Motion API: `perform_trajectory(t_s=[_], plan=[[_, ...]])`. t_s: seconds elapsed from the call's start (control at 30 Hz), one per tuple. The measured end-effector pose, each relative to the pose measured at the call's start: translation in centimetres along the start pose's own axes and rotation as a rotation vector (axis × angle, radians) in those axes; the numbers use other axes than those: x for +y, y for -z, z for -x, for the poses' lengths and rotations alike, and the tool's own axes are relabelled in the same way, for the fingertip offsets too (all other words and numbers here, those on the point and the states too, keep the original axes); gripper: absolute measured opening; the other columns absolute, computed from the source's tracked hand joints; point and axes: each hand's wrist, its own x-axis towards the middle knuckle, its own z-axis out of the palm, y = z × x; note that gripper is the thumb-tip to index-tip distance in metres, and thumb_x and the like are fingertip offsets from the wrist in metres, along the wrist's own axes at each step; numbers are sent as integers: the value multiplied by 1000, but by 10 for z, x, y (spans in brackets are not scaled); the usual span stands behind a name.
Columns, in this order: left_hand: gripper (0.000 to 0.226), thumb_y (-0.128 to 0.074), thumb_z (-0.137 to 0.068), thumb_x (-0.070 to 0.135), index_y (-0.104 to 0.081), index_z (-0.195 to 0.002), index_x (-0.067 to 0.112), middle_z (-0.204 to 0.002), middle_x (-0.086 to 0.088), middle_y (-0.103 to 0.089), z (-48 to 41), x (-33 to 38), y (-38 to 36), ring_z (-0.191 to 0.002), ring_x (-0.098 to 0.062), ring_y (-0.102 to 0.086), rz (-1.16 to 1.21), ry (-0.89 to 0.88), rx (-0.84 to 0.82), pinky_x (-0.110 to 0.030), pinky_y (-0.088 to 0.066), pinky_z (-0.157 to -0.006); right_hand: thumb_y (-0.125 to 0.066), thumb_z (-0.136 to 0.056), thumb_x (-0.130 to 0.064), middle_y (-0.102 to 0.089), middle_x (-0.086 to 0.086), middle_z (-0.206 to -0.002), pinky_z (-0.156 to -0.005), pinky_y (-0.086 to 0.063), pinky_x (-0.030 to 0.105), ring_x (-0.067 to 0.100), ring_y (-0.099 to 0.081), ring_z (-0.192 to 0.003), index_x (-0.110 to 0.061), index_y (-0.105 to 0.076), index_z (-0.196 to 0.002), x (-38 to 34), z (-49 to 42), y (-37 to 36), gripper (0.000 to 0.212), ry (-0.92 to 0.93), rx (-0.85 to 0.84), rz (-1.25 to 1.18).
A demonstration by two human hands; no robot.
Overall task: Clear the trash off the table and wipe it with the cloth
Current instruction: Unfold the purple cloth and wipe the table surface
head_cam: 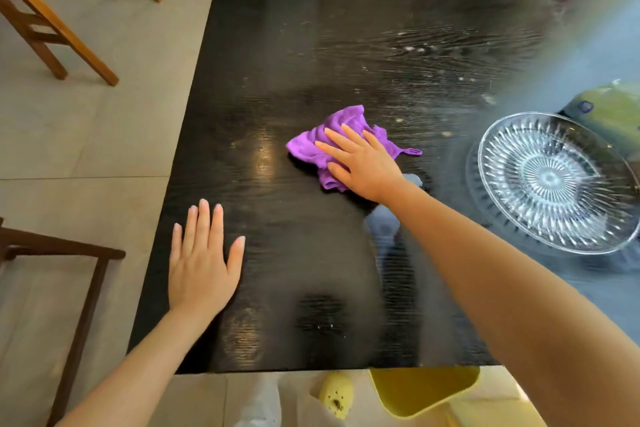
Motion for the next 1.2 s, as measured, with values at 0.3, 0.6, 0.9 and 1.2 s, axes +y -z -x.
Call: perform_trajectory(t_s=[0.3,0.6,0.9,1.2], plan=[[73,-11,-91,55,-13,-150,12,-160,-9,-9,-2,-2,-1,-148,-22,-4,13,-12,-1,-41,-3,-120,-21,-95,-47,-27,-3,-157,-118,-15,46,25,-19,-147,-31,-32,-146,45,42,9,55,-141,13,-20],[74,-11,-89,55,-10,-151,14,-161,-8,-5,-4,-4,-2,-149,-23,-1,19,-17,-21,-41,0,-119,-32,-101,-33,-29,-6,-156,-119,-10,45,22,-19,-147,-29,-37,-145,50,100,0,44,-492,148,-162],[72,-5,-92,58,-7,-151,17,-161,-7,-2,12,-34,1,-148,-20,4,3,-190,-23,-38,3,-119,-28,-101,-33,-29,-4,-157,-117,-2,50,25,-16,-148,-27,-35,-146,-38,105,-24,45,-787,268,-212],[69,-17,-93,55,-24,-149,14,-157,-10,-20,40,-52,-6,-147,-23,-14,18,-244,-17,-45,-13,-119,-26,-100,-39,-24,-8,-158,-116,4,54,30,-10,-148,-32,-31,-146,-132,73,-34,47,-891,243,-183]])
